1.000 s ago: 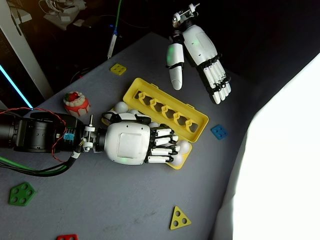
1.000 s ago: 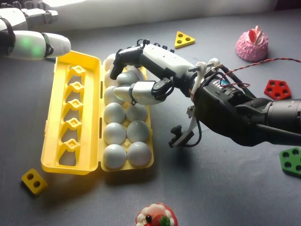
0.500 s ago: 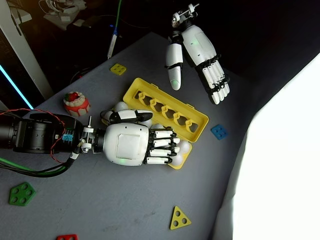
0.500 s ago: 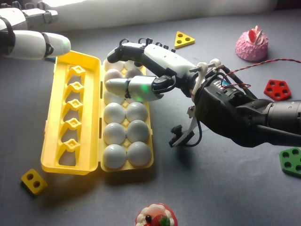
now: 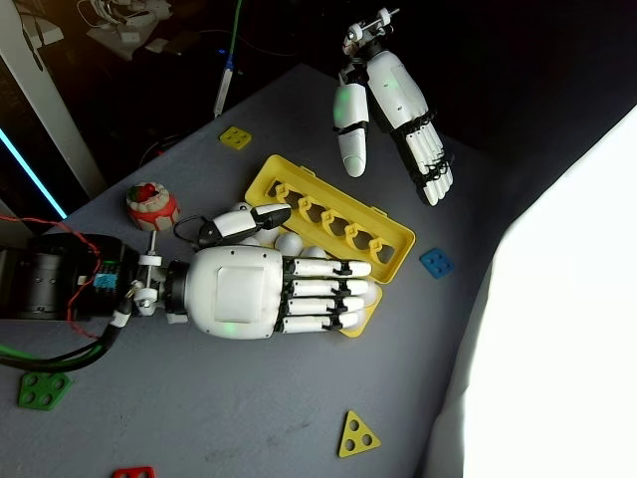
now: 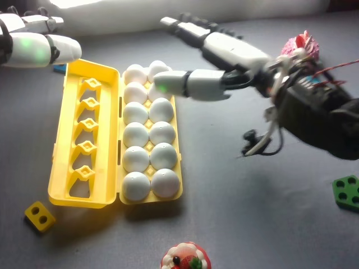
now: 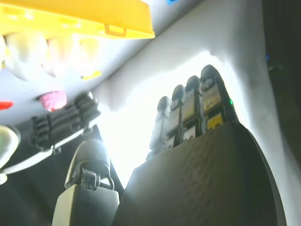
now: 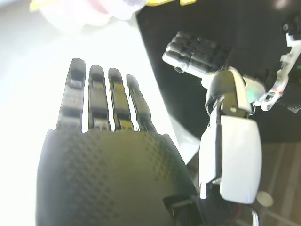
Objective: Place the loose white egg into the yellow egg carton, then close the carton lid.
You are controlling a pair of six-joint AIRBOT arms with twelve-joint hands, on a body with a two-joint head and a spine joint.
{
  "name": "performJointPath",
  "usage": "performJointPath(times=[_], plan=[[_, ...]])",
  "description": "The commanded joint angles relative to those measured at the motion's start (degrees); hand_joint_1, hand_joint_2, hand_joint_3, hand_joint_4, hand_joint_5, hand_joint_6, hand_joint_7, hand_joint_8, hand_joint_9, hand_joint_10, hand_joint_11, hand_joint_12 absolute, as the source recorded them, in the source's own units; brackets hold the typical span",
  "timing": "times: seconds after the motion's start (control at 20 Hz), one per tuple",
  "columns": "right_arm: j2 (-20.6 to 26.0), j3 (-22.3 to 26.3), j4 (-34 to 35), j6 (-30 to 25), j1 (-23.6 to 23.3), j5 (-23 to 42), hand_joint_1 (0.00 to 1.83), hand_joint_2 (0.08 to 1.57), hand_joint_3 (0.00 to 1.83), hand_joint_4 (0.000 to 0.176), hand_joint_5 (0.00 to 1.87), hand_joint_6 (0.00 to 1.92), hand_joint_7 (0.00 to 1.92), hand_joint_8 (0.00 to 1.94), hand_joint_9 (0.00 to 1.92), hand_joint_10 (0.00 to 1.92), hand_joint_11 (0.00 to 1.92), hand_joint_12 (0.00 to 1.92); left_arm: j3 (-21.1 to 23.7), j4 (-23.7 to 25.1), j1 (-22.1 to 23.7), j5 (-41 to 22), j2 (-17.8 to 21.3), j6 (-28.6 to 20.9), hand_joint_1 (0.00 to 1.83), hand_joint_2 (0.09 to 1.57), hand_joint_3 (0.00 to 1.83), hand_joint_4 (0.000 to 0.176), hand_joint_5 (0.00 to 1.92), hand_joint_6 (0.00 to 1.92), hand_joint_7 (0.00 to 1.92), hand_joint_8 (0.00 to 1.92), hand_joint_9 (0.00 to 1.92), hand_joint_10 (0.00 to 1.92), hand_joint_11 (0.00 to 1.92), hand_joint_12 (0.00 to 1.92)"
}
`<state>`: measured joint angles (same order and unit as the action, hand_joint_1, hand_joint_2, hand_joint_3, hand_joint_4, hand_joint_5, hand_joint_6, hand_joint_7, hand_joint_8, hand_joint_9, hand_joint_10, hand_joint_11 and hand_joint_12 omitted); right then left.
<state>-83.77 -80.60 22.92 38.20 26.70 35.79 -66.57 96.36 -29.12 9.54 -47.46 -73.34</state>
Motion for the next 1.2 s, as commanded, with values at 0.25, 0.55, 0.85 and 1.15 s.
performJointPath(times=[0.25,0.55,0.85,1.15], plan=[[10.1,7.8,-6.4,3.0,0.7,2.0,0.46,1.05,0.00,0.000,0.05,0.03,0.07,0.01,0.00,0.07,0.02,0.01,-1.4,-9.1,-2.3,-1.4,0.3,-0.2,0.00,1.30,0.00,0.022,0.03,0.00,0.03,0.00,0.00,0.00,0.00,0.12],[22.2,15.9,-8.8,3.2,1.3,-2.6,0.49,1.05,0.00,0.000,0.05,0.01,0.06,0.00,0.02,0.01,0.00,0.42,-2.4,-16.2,-3.7,-2.9,0.2,-0.2,0.01,1.30,0.00,0.022,0.02,0.00,0.02,0.00,0.00,0.00,0.00,0.02],[31.2,21.7,-13.7,3.2,1.0,-5.0,0.44,1.06,0.00,0.000,0.07,0.01,0.09,0.02,0.04,0.02,0.00,0.00,-3.2,-20.5,-5.6,-4.0,-0.3,-0.2,0.06,1.29,0.00,0.020,0.08,0.01,0.06,0.01,0.04,0.01,0.00,0.27],[38.0,26.0,-18.2,3.3,0.8,-9.2,0.39,1.07,0.01,0.000,0.09,0.02,0.11,0.02,0.07,0.03,0.00,0.00,-4.1,-25.7,-8.8,-3.8,-0.3,-0.2,0.21,1.28,0.00,0.000,0.36,0.03,0.53,0.04,0.47,0.17,0.00,1.29]])
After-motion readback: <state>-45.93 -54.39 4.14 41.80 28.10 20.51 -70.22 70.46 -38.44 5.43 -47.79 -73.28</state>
